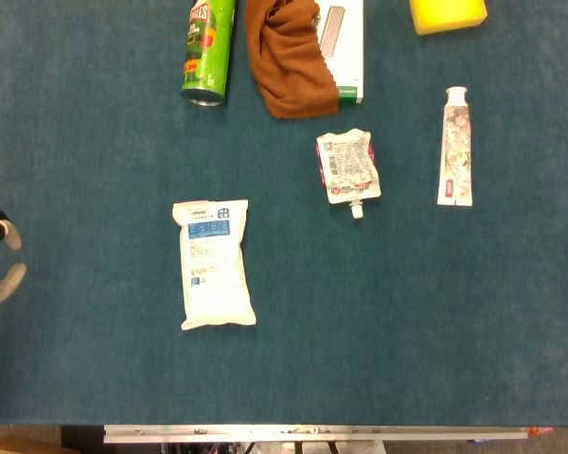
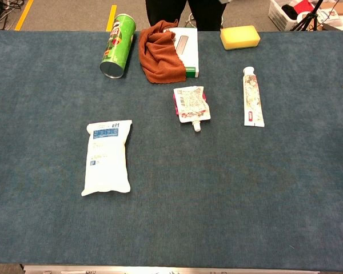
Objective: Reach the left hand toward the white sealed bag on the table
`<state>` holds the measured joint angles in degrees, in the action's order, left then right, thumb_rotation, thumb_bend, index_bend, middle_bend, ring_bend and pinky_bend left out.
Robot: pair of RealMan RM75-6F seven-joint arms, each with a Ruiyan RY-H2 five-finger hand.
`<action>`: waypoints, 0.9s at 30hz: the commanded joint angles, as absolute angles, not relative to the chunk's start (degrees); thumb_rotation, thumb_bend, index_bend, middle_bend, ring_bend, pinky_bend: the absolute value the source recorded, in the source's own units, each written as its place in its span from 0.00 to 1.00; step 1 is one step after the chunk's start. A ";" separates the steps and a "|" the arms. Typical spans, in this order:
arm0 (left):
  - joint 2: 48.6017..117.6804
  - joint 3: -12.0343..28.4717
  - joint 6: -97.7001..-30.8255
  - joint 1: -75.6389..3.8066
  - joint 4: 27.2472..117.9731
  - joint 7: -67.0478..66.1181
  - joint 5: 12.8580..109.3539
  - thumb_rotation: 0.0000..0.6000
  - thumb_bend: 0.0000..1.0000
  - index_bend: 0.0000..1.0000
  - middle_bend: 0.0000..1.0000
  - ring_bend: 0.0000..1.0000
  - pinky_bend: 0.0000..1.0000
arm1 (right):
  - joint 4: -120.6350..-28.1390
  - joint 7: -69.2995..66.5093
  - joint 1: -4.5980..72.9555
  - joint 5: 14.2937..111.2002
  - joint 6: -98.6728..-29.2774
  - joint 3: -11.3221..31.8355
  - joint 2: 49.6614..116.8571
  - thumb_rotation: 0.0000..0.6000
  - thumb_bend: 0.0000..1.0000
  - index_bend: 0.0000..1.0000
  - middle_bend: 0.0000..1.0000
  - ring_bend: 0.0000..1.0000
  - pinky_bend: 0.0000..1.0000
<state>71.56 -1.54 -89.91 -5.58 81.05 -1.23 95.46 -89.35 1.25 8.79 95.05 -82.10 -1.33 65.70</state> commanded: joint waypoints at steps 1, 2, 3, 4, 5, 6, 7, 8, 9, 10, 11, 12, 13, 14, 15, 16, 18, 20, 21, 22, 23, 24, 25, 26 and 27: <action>71.47 -1.45 -89.95 -5.58 81.16 -1.00 95.29 1.00 0.20 0.54 0.44 0.59 0.85 | -89.30 1.44 8.74 95.11 -82.16 -1.38 65.74 1.00 0.17 0.35 0.33 0.28 0.38; 71.46 -1.39 -89.95 -5.60 81.17 -0.83 95.24 1.00 0.20 0.54 0.44 0.59 0.85 | -89.26 1.51 8.74 94.99 -82.05 -1.37 65.74 1.00 0.17 0.35 0.33 0.28 0.38; 71.49 -1.36 -90.01 -5.62 81.14 -0.71 95.28 1.00 0.20 0.54 0.43 0.59 0.85 | -89.25 1.58 8.75 94.87 -81.91 -1.38 65.73 1.00 0.17 0.35 0.33 0.28 0.38; 71.55 -1.35 -90.07 -5.62 80.99 -0.58 95.34 1.00 0.20 0.54 0.43 0.59 0.85 | -89.32 1.67 8.75 94.75 -81.76 -1.41 65.69 1.00 0.17 0.36 0.33 0.28 0.38; 71.58 -1.39 -90.04 -5.63 80.90 -0.59 95.39 1.00 0.20 0.54 0.43 0.59 0.85 | -89.41 1.71 8.73 94.73 -81.72 -1.45 65.64 1.00 0.17 0.36 0.33 0.28 0.38; 71.61 -1.41 -89.99 -5.64 80.82 -0.61 95.40 1.00 0.20 0.54 0.43 0.59 0.85 | -89.51 1.72 8.72 94.73 -81.72 -1.47 65.59 1.00 0.17 0.36 0.33 0.28 0.38; 71.68 -1.44 -89.92 -5.69 80.75 -0.61 95.45 1.00 0.20 0.54 0.43 0.59 0.85 | -89.65 1.72 8.70 94.75 -81.75 -1.48 65.52 1.00 0.17 0.36 0.33 0.28 0.38; 71.71 -1.48 -89.88 -5.69 80.71 -0.64 95.48 1.00 0.20 0.54 0.43 0.59 0.85 | -89.73 1.71 8.68 94.75 -81.80 -1.46 65.49 1.00 0.17 0.36 0.33 0.28 0.38; 71.73 -1.53 -89.81 -5.67 80.71 -0.70 95.46 1.00 0.20 0.54 0.43 0.59 0.85 | -89.78 1.71 8.67 94.76 -81.86 -1.43 65.46 1.00 0.17 0.36 0.33 0.28 0.38; 71.75 -1.54 -89.68 -5.70 80.62 -0.66 95.38 1.00 0.20 0.54 0.43 0.59 0.85 | -89.82 1.77 8.64 94.72 -81.91 -1.42 65.42 1.00 0.17 0.37 0.33 0.28 0.38; 71.75 -1.55 -89.55 -5.73 80.58 -0.62 95.33 1.00 0.20 0.54 0.43 0.59 0.85 | -89.87 1.85 8.61 94.66 -81.94 -1.40 65.41 1.00 0.17 0.37 0.34 0.28 0.38; 71.73 -1.57 -89.44 -5.75 80.58 -0.59 95.26 1.00 0.20 0.54 0.43 0.59 0.85 | -89.91 1.97 8.57 94.62 -81.96 -1.39 65.40 1.00 0.17 0.37 0.34 0.28 0.38; 71.72 -1.59 -89.35 -5.76 80.58 -0.51 95.23 1.00 0.20 0.54 0.43 0.59 0.85 | -89.96 2.11 8.53 94.60 -81.99 -1.39 65.41 1.00 0.17 0.37 0.34 0.28 0.38; 71.73 -1.65 -89.27 -5.78 80.59 -0.30 95.25 1.00 0.20 0.54 0.43 0.59 0.85 | -90.04 2.28 8.45 94.63 -82.08 -1.43 65.45 1.00 0.17 0.37 0.34 0.28 0.38; 71.75 -1.68 -89.21 -5.81 80.63 -0.05 95.25 1.00 0.20 0.54 0.43 0.59 0.85 | -90.08 2.40 8.36 94.69 -82.20 -1.47 65.49 1.00 0.17 0.37 0.34 0.28 0.37; 71.82 -1.74 -89.14 -5.87 80.71 0.23 95.36 1.00 0.20 0.54 0.43 0.59 0.85 | -90.18 2.67 8.24 94.76 -82.32 -1.55 65.50 1.00 0.17 0.37 0.34 0.28 0.37; 71.93 -1.92 -88.96 -6.04 80.50 0.43 95.73 1.00 0.20 0.54 0.43 0.59 0.85 | -90.50 3.10 8.08 94.93 -82.52 -1.66 65.40 1.00 0.17 0.37 0.34 0.28 0.37; 72.05 -2.08 -88.64 -6.19 80.29 0.59 95.86 1.00 0.20 0.54 0.43 0.59 0.85 | -90.71 3.51 7.89 95.02 -82.87 -1.65 65.34 1.00 0.17 0.37 0.34 0.28 0.38; 72.09 -2.11 -88.51 -6.24 80.22 0.69 95.84 1.00 0.20 0.54 0.43 0.59 0.85 | -90.80 3.66 7.83 94.94 -82.90 -1.64 65.31 1.00 0.17 0.37 0.34 0.28 0.38; 72.07 -2.13 -88.38 -6.27 80.13 0.77 95.77 1.00 0.20 0.54 0.43 0.59 0.85 | -90.89 3.78 7.80 94.84 -82.87 -1.61 65.28 1.00 0.17 0.37 0.34 0.28 0.38; 72.12 -2.08 -88.28 -6.30 80.06 0.75 95.63 1.00 0.20 0.54 0.43 0.59 0.85 | -90.90 3.88 7.80 94.74 -82.79 -1.58 65.28 1.00 0.17 0.37 0.34 0.28 0.38; 72.15 -2.01 -88.27 -6.29 79.96 0.75 95.51 1.00 0.20 0.54 0.43 0.59 0.85 | -90.89 3.98 7.82 94.60 -82.66 -1.55 65.28 1.00 0.17 0.37 0.34 0.28 0.38; 72.17 -1.95 -88.26 -6.27 79.92 0.77 95.35 1.00 0.20 0.54 0.43 0.59 0.85 | -90.87 4.06 7.86 94.39 -82.42 -1.52 65.30 1.00 0.17 0.37 0.34 0.28 0.38; 72.16 -1.93 -88.24 -6.27 79.97 0.77 95.28 1.00 0.20 0.54 0.44 0.59 0.85 | -90.89 4.09 7.91 94.26 -82.21 -1.51 65.31 1.00 0.17 0.37 0.34 0.28 0.38; 72.14 -1.89 -88.28 -6.28 80.09 0.72 95.28 1.00 0.20 0.54 0.44 0.59 0.84 | -90.91 4.12 7.96 94.18 -82.01 -1.53 65.32 1.00 0.17 0.37 0.34 0.28 0.38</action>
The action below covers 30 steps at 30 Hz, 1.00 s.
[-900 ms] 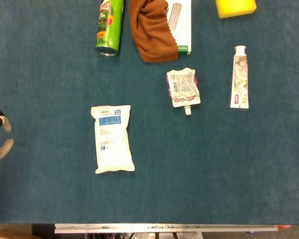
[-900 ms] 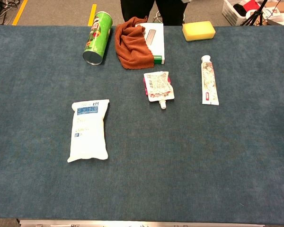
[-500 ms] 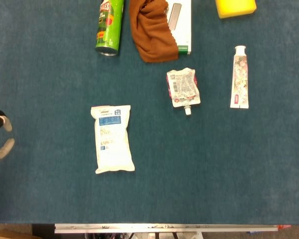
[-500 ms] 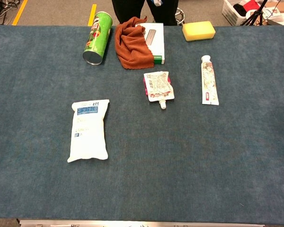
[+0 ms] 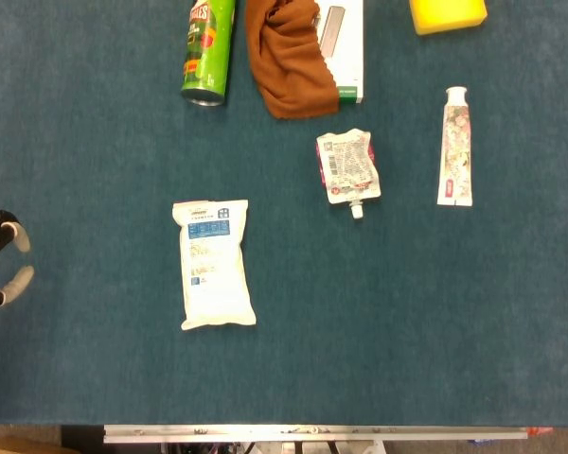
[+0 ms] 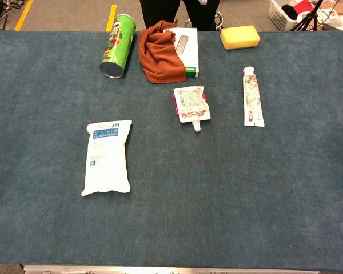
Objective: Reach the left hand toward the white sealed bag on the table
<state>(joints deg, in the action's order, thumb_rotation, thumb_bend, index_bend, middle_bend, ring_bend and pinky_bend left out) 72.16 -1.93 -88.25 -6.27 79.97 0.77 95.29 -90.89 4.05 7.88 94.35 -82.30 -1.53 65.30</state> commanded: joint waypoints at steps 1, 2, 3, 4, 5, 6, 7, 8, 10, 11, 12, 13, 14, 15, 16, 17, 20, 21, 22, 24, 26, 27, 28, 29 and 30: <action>72.11 -1.93 -88.50 -6.23 80.24 0.61 95.47 1.00 0.20 0.54 0.44 0.59 0.84 | -90.93 4.12 8.04 94.17 -81.79 -1.56 65.34 1.00 0.17 0.37 0.34 0.28 0.38; 72.08 -1.97 -88.71 -6.19 80.35 0.52 95.64 1.00 0.20 0.54 0.44 0.59 0.83 | -90.92 4.09 8.09 94.17 -81.64 -1.60 65.35 1.00 0.17 0.37 0.34 0.28 0.38; 72.06 -1.98 -88.90 -6.15 80.41 0.44 95.77 1.00 0.20 0.54 0.44 0.59 0.82 | -90.89 4.06 8.14 94.14 -81.50 -1.61 65.36 1.00 0.17 0.37 0.34 0.28 0.38; 72.10 -1.96 -89.07 -6.13 80.47 0.31 95.89 1.00 0.20 0.55 0.44 0.59 0.82 | -90.83 4.03 8.20 94.04 -81.31 -1.60 65.36 1.00 0.17 0.37 0.34 0.28 0.38; 72.11 -1.90 -89.22 -6.10 80.51 0.34 95.90 1.00 0.20 0.55 0.44 0.59 0.82 | -90.77 4.02 8.23 93.92 -81.17 -1.58 65.36 1.00 0.17 0.37 0.34 0.28 0.38; 72.14 -1.80 -89.37 -6.05 80.62 0.49 95.79 1.00 0.20 0.56 0.45 0.59 0.81 | -90.75 4.02 8.26 93.76 -81.01 -1.55 65.35 1.00 0.17 0.37 0.34 0.28 0.38; 72.18 -1.76 -89.42 -6.03 80.71 0.79 95.71 1.00 0.20 0.56 0.45 0.59 0.80 | -90.77 4.05 8.27 93.67 -80.93 -1.55 65.33 1.00 0.17 0.37 0.34 0.28 0.38; 72.23 -1.74 -89.55 -6.05 80.72 1.31 95.79 1.00 0.20 0.56 0.46 0.59 0.79 | -90.84 4.08 8.24 93.65 -80.93 -1.56 65.29 1.00 0.17 0.37 0.34 0.28 0.38; 72.42 -1.75 -89.89 -6.12 80.63 3.02 96.09 1.00 0.20 0.57 0.51 0.59 0.70 | -91.01 4.17 8.12 93.77 -81.18 -1.58 65.19 1.00 0.17 0.37 0.34 0.28 0.38; 72.48 -1.74 -89.98 -6.20 80.53 3.92 96.21 1.00 0.20 0.57 0.53 0.59 0.65 | -91.07 4.29 8.02 93.79 -81.35 -1.58 65.14 1.00 0.17 0.37 0.34 0.28 0.38; 72.54 -1.72 -90.13 -6.28 80.45 4.83 96.36 1.00 0.20 0.59 0.57 0.59 0.59 | -91.15 4.42 7.92 93.78 -81.51 -1.59 65.08 1.00 0.17 0.37 0.34 0.28 0.37; 72.66 -1.68 -90.36 -6.38 80.26 5.70 96.59 1.00 0.20 0.60 0.59 0.59 0.55 | -91.27 4.54 7.81 93.78 -81.68 -1.59 65.01 1.00 0.17 0.37 0.34 0.28 0.37; 72.92 -1.57 -90.83 -6.50 79.81 6.80 96.98 1.00 0.20 0.63 0.61 0.60 0.51 | -91.42 4.73 7.65 93.77 -81.92 -1.59 64.92 1.00 0.17 0.37 0.34 0.28 0.37; 73.25 -1.47 -91.36 -6.62 79.20 7.96 97.40 1.00 0.20 0.66 0.64 0.61 0.48 | -91.58 4.93 7.49 93.79 -82.16 -1.59 64.83 1.00 0.17 0.37 0.34 0.28 0.37; 73.49 -1.44 -91.69 -6.72 78.71 8.94 97.70 1.00 0.20 0.70 0.68 0.63 0.43 | -91.72 5.06 7.37 93.80 -82.36 -1.60 64.76 1.00 0.17 0.37 0.34 0.28 0.38; 73.69 -1.42 -91.93 -6.80 78.28 9.90 97.89 1.00 0.20 0.73 0.71 0.64 0.41 | -91.85 5.19 7.25 93.82 -82.55 -1.59 64.69 1.00 0.17 0.37 0.34 0.28 0.38; 73.47 -2.07 -91.13 -7.12 78.04 13.17 97.96 0.93 0.19 0.87 0.89 0.76 0.35 | -92.21 5.62 6.93 93.93 -83.11 -1.57 64.55 1.00 0.17 0.37 0.34 0.28 0.38; 73.17 -2.33 -90.51 -7.25 78.30 13.97 97.80 0.80 0.16 0.91 0.93 0.79 0.35 | -92.28 5.74 6.86 93.97 -83.22 -1.57 64.53 1.00 0.17 0.37 0.34 0.28 0.38; 72.70 -2.65 -89.67 -7.48 78.71 14.80 97.65 0.62 0.11 0.93 0.95 0.81 0.35 | -92.35 5.88 6.79 93.98 -83.28 -1.58 64.52 1.00 0.17 0.37 0.34 0.28 0.38; 72.07 -3.00 -88.81 -7.78 79.23 15.70 97.57 0.44 0.05 0.96 0.97 0.82 0.35 | -92.40 6.04 6.73 93.95 -83.22 -1.62 64.51 1.00 0.17 0.37 0.34 0.28 0.38; 71.69 -3.21 -88.39 -8.00 79.49 16.11 97.66 0.33 0.01 0.98 0.98 0.83 0.35 | -92.45 6.19 6.71 93.81 -83.06 -1.61 64.48 1.00 0.17 0.37 0.35 0.28 0.38; 71.56 -3.31 -88.22 -8.08 79.59 16.33 97.69 0.29 0.00 0.99 0.99 0.83 0.35 | -92.47 6.24 6.71 93.73 -82.99 -1.59 64.46 1.00 0.17 0.37 0.35 0.28 0.38; 71.44 -3.40 -88.20 -8.15 79.65 16.72 97.80 0.26 0.00 1.00 0.99 0.84 0.35 | -92.53 6.27 6.70 93.67 -82.92 -1.57 64.42 1.00 0.17 0.37 0.35 0.28 0.38; 71.41 -3.42 -88.32 -8.17 79.61 17.03 97.90 0.24 0.00 1.00 0.99 0.84 0.35 | -92.57 6.29 6.70 93.63 -82.89 -1.55 64.40 1.00 0.17 0.37 0.35 0.28 0.38; 71.39 -3.45 -88.44 -8.21 79.49 17.38 98.01 0.24 0.00 1.00 1.00 0.84 0.35 | -92.61 6.31 6.69 93.61 -82.86 -1.54 64.38 1.00 0.17 0.37 0.35 0.28 0.38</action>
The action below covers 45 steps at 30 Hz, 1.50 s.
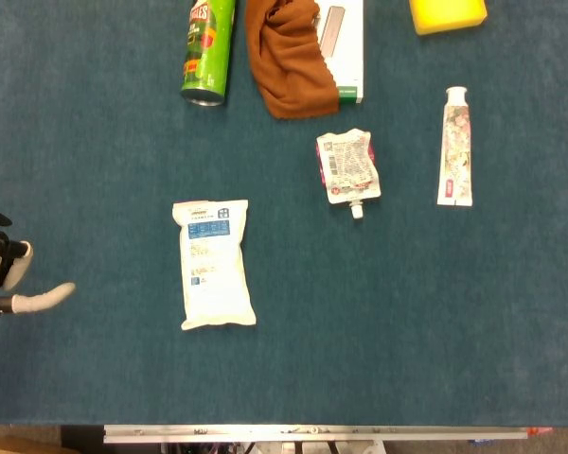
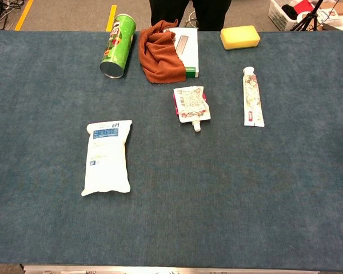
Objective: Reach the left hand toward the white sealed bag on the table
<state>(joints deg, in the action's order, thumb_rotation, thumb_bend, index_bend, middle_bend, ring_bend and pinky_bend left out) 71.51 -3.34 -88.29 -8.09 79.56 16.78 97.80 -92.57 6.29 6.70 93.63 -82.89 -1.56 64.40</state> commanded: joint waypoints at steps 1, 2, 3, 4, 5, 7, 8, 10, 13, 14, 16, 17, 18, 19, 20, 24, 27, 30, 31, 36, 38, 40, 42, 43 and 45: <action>71.38 -3.45 -88.47 -8.21 79.40 17.47 97.99 0.24 0.00 1.00 1.00 0.84 0.35 | -92.65 6.32 6.69 93.61 -82.84 -1.54 64.36 1.00 0.17 0.37 0.35 0.28 0.38; 71.41 -3.40 -88.49 -8.18 79.35 17.35 97.86 0.24 0.00 1.00 1.00 0.84 0.35 | -92.68 6.32 6.69 93.62 -82.82 -1.54 64.35 1.00 0.17 0.37 0.35 0.28 0.38; 71.43 -3.42 -88.42 -8.17 79.45 17.38 97.75 0.24 0.00 1.00 1.00 0.84 0.35 | -92.70 6.35 6.68 93.62 -82.80 -1.53 64.34 1.00 0.17 0.37 0.35 0.28 0.38; 71.41 -3.45 -88.37 -8.17 79.71 17.84 97.65 0.24 0.00 1.00 1.00 0.84 0.35 | -92.70 6.36 6.68 93.61 -82.78 -1.51 64.34 1.00 0.17 0.37 0.35 0.28 0.38; 71.35 -3.48 -88.37 -8.19 80.04 18.57 97.60 0.24 0.00 1.00 1.00 0.84 0.35 | -92.71 6.37 6.68 93.60 -82.76 -1.50 64.34 1.00 0.17 0.37 0.35 0.28 0.38; 71.19 -3.55 -88.72 -8.31 80.42 20.32 97.93 0.24 0.00 1.00 1.00 0.84 0.35 | -92.71 6.42 6.67 93.54 -82.69 -1.48 64.33 1.00 0.17 0.37 0.35 0.28 0.38; 71.13 -3.60 -88.96 -8.37 80.43 21.02 98.22 0.24 0.00 1.00 1.00 0.84 0.35 | -92.73 6.46 6.67 93.51 -82.65 -1.47 64.33 1.00 0.17 0.37 0.35 0.28 0.38; 71.03 -3.67 -89.61 -8.53 80.68 23.12 98.82 0.24 0.00 1.00 1.00 0.84 0.35 | -92.75 6.59 6.66 93.42 -82.57 -1.43 64.32 1.00 0.17 0.37 0.35 0.28 0.37; 70.90 -3.58 -90.75 -8.68 81.49 27.82 99.17 0.24 0.00 1.00 1.00 0.84 0.35 | -92.78 6.77 6.61 93.31 -82.57 -1.37 64.37 1.00 0.17 0.37 0.35 0.28 0.38; 70.82 -3.50 -90.93 -8.74 81.84 29.55 99.00 0.24 0.00 1.00 1.00 0.84 0.35 | -92.81 6.79 6.60 93.32 -82.57 -1.36 64.38 1.00 0.17 0.37 0.35 0.28 0.38; 70.54 -3.29 -90.89 -9.07 82.53 33.41 98.53 0.24 0.00 1.00 1.00 0.84 0.35 | -92.83 6.82 6.59 93.37 -82.58 -1.37 64.40 1.00 0.17 0.37 0.35 0.28 0.38; 70.19 -3.19 -90.55 -9.44 83.30 36.52 98.17 0.24 0.00 1.00 1.00 0.84 0.35 | -92.84 6.82 6.60 93.42 -82.53 -1.39 64.42 1.00 0.17 0.37 0.36 0.28 0.38; 69.82 -3.17 -90.11 -9.80 84.11 39.31 97.86 0.24 0.00 1.00 1.00 0.84 0.35 | -92.83 6.80 6.62 93.44 -82.49 -1.40 64.44 1.00 0.17 0.37 0.36 0.28 0.38; 69.07 -3.24 -89.26 -10.39 85.61 43.48 97.48 0.25 0.00 1.00 1.00 0.85 0.35 | -92.78 6.79 6.64 93.41 -82.41 -1.40 64.46 1.00 0.17 0.37 0.36 0.28 0.38; 68.43 -3.29 -88.71 -10.95 86.72 46.77 97.47 0.24 0.00 1.00 1.00 0.85 0.35 | -92.73 6.79 6.67 93.34 -82.32 -1.36 64.47 1.00 0.17 0.37 0.36 0.28 0.38; 65.90 -3.36 -86.16 -13.43 91.20 58.40 97.51 0.24 0.00 1.00 1.00 0.86 0.36 | -92.57 6.79 6.79 93.05 -81.94 -1.27 64.55 1.00 0.17 0.37 0.36 0.28 0.38; 64.56 -3.68 -83.25 -15.48 94.38 63.89 97.61 0.24 0.00 1.00 1.00 0.86 0.36 | -92.49 6.83 6.88 92.99 -81.64 -1.30 64.65 1.00 0.17 0.37 0.36 0.28 0.38; 63.19 -4.79 -80.11 -17.77 97.35 71.30 98.74 0.24 0.00 1.00 1.00 0.86 0.36 | -92.52 6.86 6.91 93.00 -81.52 -1.34 64.68 1.00 0.17 0.37 0.36 0.28 0.38; 62.51 -5.42 -78.84 -18.83 98.22 74.85 99.52 0.24 0.00 1.00 1.00 0.86 0.36 | -92.54 6.85 6.91 92.99 -81.52 -1.33 64.66 1.00 0.17 0.37 0.36 0.28 0.38; 60.66 -7.52 -76.10 -22.59 99.32 87.85 102.80 0.23 0.00 1.00 1.00 0.86 0.37 | -92.65 6.62 6.84 93.07 -81.80 -1.24 64.46 1.00 0.17 0.37 0.36 0.28 0.38; 60.52 -8.24 -75.66 -23.44 99.08 89.62 103.92 0.23 0.00 1.00 1.00 0.86 0.37 | -92.66 6.56 6.82 93.06 -81.84 -1.22 64.40 1.00 0.17 0.37 0.36 0.28 0.38; 60.45 -9.04 -75.38 -24.19 99.06 91.16 105.07 0.21 0.00 1.00 1.00 0.86 0.37 | -92.68 6.51 6.83 93.08 -81.83 -1.22 64.38 1.00 0.17 0.37 0.37 0.28 0.37; 60.37 -10.13 -76.11 -25.20 98.95 94.96 107.12 0.18 0.00 1.00 1.00 0.86 0.37 | -92.65 6.57 6.84 93.06 -81.71 -1.26 64.41 1.00 0.17 0.37 0.37 0.28 0.38; 60.39 -10.46 -76.84 -25.52 98.77 96.85 107.89 0.18 0.00 1.00 1.00 0.86 0.37 | -92.64 6.60 6.86 93.06 -81.64 -1.27 64.43 1.00 0.17 0.37 0.37 0.28 0.38; 60.63 -11.02 -78.27 -26.04 97.97 99.63 109.23 0.17 0.00 1.00 1.00 0.86 0.37 | -92.62 6.65 6.88 93.03 -81.55 -1.28 64.46 1.00 0.17 0.37 0.37 0.28 0.38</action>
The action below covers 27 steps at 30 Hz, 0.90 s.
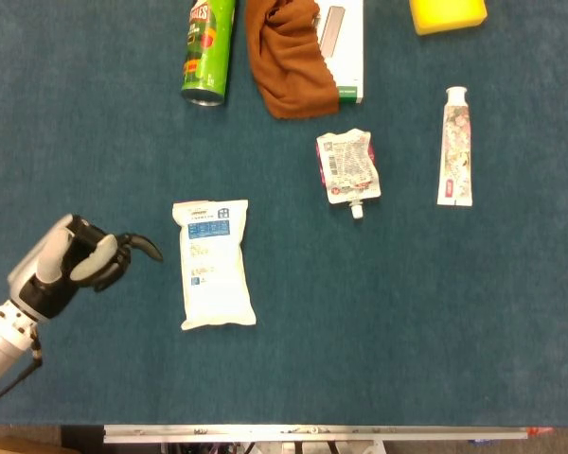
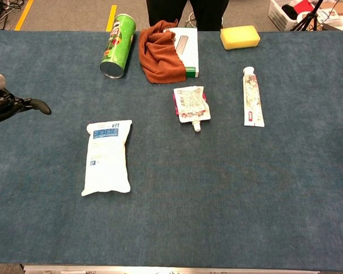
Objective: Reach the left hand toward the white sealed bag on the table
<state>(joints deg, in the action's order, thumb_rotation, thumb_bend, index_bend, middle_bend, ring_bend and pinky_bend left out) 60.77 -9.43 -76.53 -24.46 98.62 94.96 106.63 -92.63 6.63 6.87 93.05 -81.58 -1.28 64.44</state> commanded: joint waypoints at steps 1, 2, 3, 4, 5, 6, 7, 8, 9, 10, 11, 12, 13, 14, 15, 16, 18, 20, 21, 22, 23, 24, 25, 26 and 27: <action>60.85 -11.36 -78.99 -26.32 97.41 100.64 109.92 0.17 0.00 1.00 1.00 0.86 0.37 | -92.62 6.66 6.89 93.01 -81.53 -1.27 64.46 1.00 0.17 0.37 0.37 0.28 0.38; 60.99 -11.60 -79.39 -26.49 97.09 101.02 110.28 0.17 0.00 1.00 1.00 0.86 0.37 | -92.64 6.64 6.88 93.00 -81.55 -1.26 64.44 1.00 0.17 0.37 0.37 0.28 0.38; 61.12 -11.81 -79.67 -26.62 96.88 101.08 110.49 0.17 0.00 1.00 1.00 0.86 0.37 | -92.65 6.63 6.87 93.00 -81.60 -1.23 64.43 1.00 0.17 0.37 0.37 0.28 0.38; 61.27 -12.09 -79.97 -26.78 96.75 101.09 110.66 0.16 0.00 1.00 1.00 0.86 0.37 | -92.67 6.60 6.85 93.02 -81.67 -1.22 64.40 1.00 0.17 0.37 0.37 0.28 0.37; 61.32 -12.28 -80.20 -26.88 96.71 101.04 110.74 0.15 0.00 1.00 1.00 0.86 0.37 | -92.69 6.57 6.84 93.04 -81.70 -1.21 64.39 1.00 0.17 0.37 0.37 0.28 0.38; 61.34 -12.46 -80.40 -26.96 96.70 100.91 110.74 0.14 0.00 1.00 1.00 0.86 0.37 | -92.70 6.54 6.83 93.07 -81.73 -1.22 64.37 1.00 0.17 0.37 0.37 0.28 0.38; 61.35 -12.71 -80.62 -27.03 96.72 100.68 110.68 0.14 0.00 1.00 1.00 0.86 0.37 | -92.70 6.53 6.83 93.10 -81.73 -1.23 64.36 1.00 0.17 0.37 0.37 0.28 0.38; 61.35 -12.91 -80.75 -27.10 96.73 100.54 110.65 0.15 0.00 1.00 1.00 0.86 0.37 | -92.70 6.54 6.83 93.11 -81.70 -1.25 64.35 1.00 0.17 0.37 0.37 0.28 0.38; 61.33 -13.08 -80.88 -27.16 96.74 100.45 110.56 0.15 0.00 1.00 1.00 0.86 0.37 | -92.70 6.54 6.84 93.10 -81.66 -1.27 64.35 1.00 0.17 0.37 0.37 0.28 0.38; 61.32 -13.24 -81.00 -27.22 96.75 100.37 110.43 0.15 0.00 1.00 1.00 0.86 0.37 | -92.69 6.54 6.84 93.08 -81.63 -1.27 64.36 1.00 0.17 0.37 0.37 0.28 0.38; 61.30 -13.42 -81.14 -27.33 96.76 100.36 110.25 0.15 0.00 1.00 1.00 0.86 0.37 | -92.66 6.54 6.85 93.04 -81.59 -1.26 64.36 1.00 0.17 0.37 0.37 0.28 0.38; 61.29 -13.54 -81.22 -27.42 96.71 100.36 110.12 0.15 0.00 1.00 1.00 0.86 0.37 | -92.65 6.52 6.85 93.00 -81.59 -1.23 64.35 1.00 0.17 0.37 0.37 0.28 0.38; 61.28 -13.67 -81.24 -27.55 96.67 100.30 109.86 0.15 0.00 1.00 1.00 0.86 0.37 | -92.59 6.48 6.85 92.93 -81.60 -1.18 64.37 1.00 0.17 0.37 0.37 0.28 0.38; 61.28 -13.74 -81.24 -27.66 96.71 100.32 109.62 0.14 0.00 1.00 1.00 0.86 0.37 | -92.52 6.49 6.85 92.84 -81.56 -1.16 64.37 1.00 0.17 0.37 0.37 0.28 0.38; 61.28 -13.79 -81.28 -27.79 96.77 100.44 109.44 0.15 0.00 1.00 1.00 0.86 0.37 | -92.53 6.47 6.84 92.74 -81.49 -1.15 64.33 1.00 0.17 0.37 0.37 0.28 0.37; 61.31 -13.85 -81.30 -28.01 96.73 100.54 109.31 0.15 0.00 1.00 1.00 0.86 0.37 | -92.60 6.37 6.84 92.61 -81.43 -1.14 64.27 1.00 0.17 0.37 0.37 0.28 0.38; 61.41 -13.97 -81.27 -28.28 96.59 100.34 109.20 0.15 0.00 1.00 1.00 0.86 0.37 | -92.62 6.18 6.84 92.44 -81.42 -1.04 64.15 1.00 0.17 0.37 0.37 0.28 0.38; 61.59 -14.17 -81.18 -28.41 96.45 99.90 108.89 0.14 0.00 1.00 1.00 0.86 0.37 | -92.70 6.00 6.83 92.28 -81.50 -0.90 64.00 1.00 0.17 0.37 0.37 0.28 0.38; 61.66 -14.30 -81.15 -28.43 96.42 99.76 108.76 0.14 0.00 1.00 1.00 0.86 0.37 | -92.77 5.90 6.82 92.28 -81.58 -0.86 63.92 1.00 0.17 0.37 0.37 0.28 0.38; 61.73 -14.49 -81.16 -28.45 96.37 99.65 108.67 0.14 0.00 1.00 1.00 0.86 0.37 | -92.84 5.73 6.83 92.38 -81.71 -0.82 63.85 1.00 0.17 0.37 0.37 0.28 0.38; 61.78 -14.63 -81.19 -28.45 96.31 99.55 108.59 0.15 0.00 1.00 1.00 0.86 0.37 | -92.85 5.62 6.85 92.49 -81.81 -0.78 63.82 1.00 0.17 0.37 0.37 0.28 0.38; 61.80 -14.78 -81.25 -28.45 96.25 99.43 108.44 0.15 0.00 1.00 1.00 0.86 0.37 | -92.77 5.50 6.89 92.62 -81.87 -0.75 63.85 1.00 0.17 0.37 0.37 0.28 0.38; 61.80 -14.86 -81.29 -28.45 96.22 99.30 108.30 0.15 0.00 1.00 1.00 0.86 0.37 | -92.68 5.42 6.95 92.60 -81.76 -0.75 63.88 1.00 0.17 0.37 0.37 0.28 0.38; 61.80 -14.94 -81.32 -28.44 96.21 99.12 108.17 0.15 0.00 1.00 1.00 0.86 0.37 | -92.59 5.37 7.02 92.51 -81.56 -0.76 63.90 1.00 0.17 0.37 0.37 0.28 0.38; 61.78 -15.01 -81.35 -28.46 96.22 98.97 108.08 0.15 0.00 1.00 1.00 0.86 0.37 | -92.51 5.36 7.09 92.38 -81.32 -0.77 63.91 1.00 0.17 0.37 0.37 0.28 0.38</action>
<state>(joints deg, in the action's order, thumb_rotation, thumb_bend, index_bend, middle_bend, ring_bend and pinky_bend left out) 61.78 -14.97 -81.33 -28.45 96.23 99.02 108.13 -92.58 5.40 7.02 92.47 -81.45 -0.76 63.89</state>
